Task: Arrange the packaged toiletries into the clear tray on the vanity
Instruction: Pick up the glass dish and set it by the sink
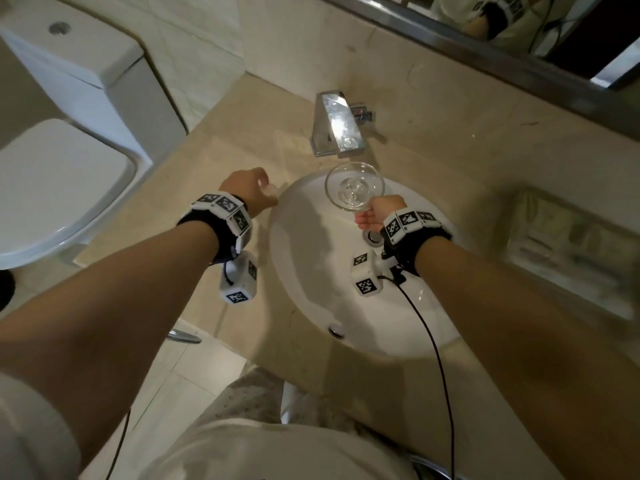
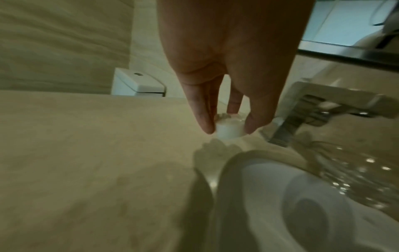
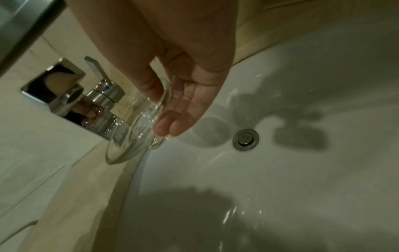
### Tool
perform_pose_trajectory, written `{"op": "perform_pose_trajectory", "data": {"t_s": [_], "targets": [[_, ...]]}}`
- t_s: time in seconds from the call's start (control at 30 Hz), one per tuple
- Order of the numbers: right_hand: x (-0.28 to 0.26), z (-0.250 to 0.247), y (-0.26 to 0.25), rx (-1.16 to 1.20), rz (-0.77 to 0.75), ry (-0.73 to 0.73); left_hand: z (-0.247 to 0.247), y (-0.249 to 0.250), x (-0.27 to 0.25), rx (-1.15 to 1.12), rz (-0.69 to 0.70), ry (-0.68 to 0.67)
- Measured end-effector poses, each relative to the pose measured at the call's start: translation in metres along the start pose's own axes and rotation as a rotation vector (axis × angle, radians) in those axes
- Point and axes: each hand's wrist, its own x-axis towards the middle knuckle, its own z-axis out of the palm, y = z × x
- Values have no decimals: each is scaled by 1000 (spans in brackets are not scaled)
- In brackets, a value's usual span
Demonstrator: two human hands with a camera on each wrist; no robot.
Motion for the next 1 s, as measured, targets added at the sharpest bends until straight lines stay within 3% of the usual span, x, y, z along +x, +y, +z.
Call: {"op": "perform_pose_trajectory", "data": {"t_s": [0.1,0.27,0.47,0.7,0.87,1.0], "targets": [[-11,-14,0,34,-12,-57,3,41,6,2,116,-6],[-21,-38,4,26,-43,-8,17,100,8,-95,318,-31],[-25,-79,15,124,-6,37,38,119,11,-201,302,80],[-20,-96,30,103,12,61,65,138,6,-187,441,-91],[-23,-101,34,77,18,31,80,183,0,-199,570,-142],[-25,-114,39,92,23,37,89,198,1,-108,581,-162]]}}
